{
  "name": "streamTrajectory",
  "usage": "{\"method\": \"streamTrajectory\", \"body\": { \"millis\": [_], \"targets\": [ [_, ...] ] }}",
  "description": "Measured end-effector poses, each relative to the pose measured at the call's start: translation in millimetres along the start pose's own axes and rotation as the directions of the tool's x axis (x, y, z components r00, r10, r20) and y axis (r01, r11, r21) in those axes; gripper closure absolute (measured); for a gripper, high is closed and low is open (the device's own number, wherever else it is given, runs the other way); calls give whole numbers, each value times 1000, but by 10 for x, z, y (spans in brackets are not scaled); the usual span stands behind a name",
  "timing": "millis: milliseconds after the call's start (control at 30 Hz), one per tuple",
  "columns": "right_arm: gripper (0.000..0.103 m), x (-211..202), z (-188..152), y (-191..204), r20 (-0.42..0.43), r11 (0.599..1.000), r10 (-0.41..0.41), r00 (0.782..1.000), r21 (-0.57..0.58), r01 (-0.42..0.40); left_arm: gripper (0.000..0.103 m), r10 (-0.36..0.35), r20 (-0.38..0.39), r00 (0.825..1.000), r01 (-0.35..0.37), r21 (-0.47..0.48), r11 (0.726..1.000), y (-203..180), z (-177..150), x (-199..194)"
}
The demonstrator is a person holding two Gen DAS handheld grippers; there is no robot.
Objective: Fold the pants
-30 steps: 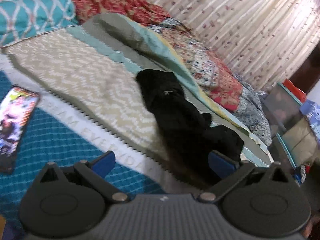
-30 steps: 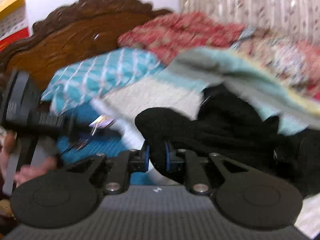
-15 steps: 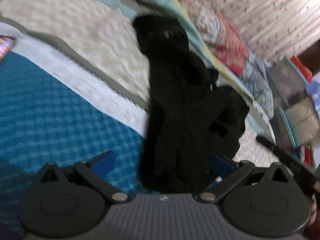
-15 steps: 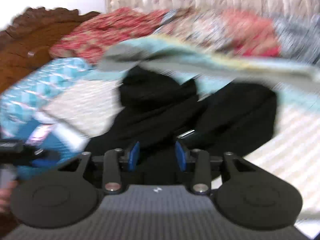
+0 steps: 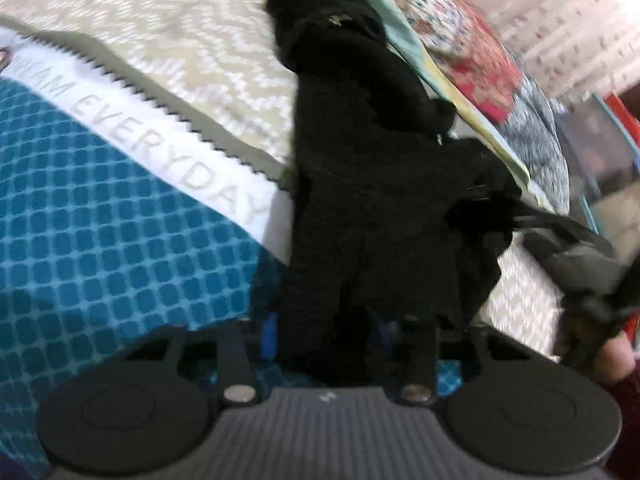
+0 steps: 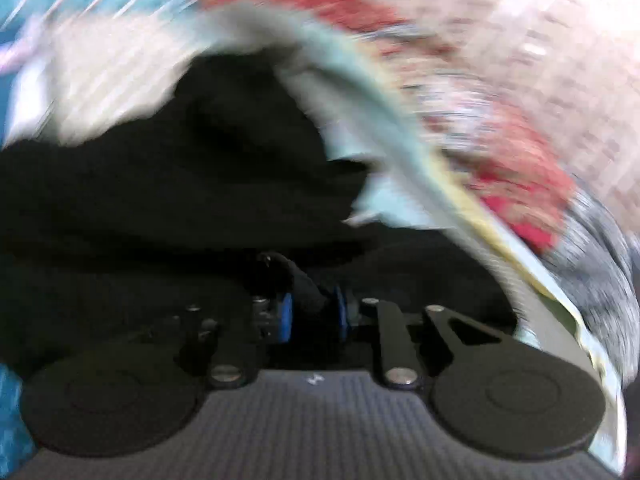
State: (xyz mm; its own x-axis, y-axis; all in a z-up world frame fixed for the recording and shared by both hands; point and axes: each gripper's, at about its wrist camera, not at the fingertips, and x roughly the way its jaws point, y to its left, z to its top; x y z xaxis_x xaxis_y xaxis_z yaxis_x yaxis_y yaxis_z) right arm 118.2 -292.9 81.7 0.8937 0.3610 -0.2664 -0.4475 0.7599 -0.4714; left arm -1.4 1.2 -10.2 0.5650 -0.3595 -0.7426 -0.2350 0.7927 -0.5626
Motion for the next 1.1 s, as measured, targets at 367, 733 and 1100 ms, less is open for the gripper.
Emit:
{"method": "streamTrajectory", "body": {
  "millis": [367, 733, 1100],
  "targets": [
    [81, -1931, 95, -2490, 136, 701, -512, 848, 637, 321, 95, -56, 206, 977, 69, -57, 996, 246, 347, -898],
    [90, -2369, -947, -2859, -166, 485, -640, 751, 670, 562, 101, 132, 264, 955, -104, -118, 988, 673, 297, -1494],
    [72, -2374, -2947, -2547, -461, -163, -428, 777, 885, 435, 31, 153, 91, 984, -146, -82, 986, 429, 55, -765]
  ]
}}
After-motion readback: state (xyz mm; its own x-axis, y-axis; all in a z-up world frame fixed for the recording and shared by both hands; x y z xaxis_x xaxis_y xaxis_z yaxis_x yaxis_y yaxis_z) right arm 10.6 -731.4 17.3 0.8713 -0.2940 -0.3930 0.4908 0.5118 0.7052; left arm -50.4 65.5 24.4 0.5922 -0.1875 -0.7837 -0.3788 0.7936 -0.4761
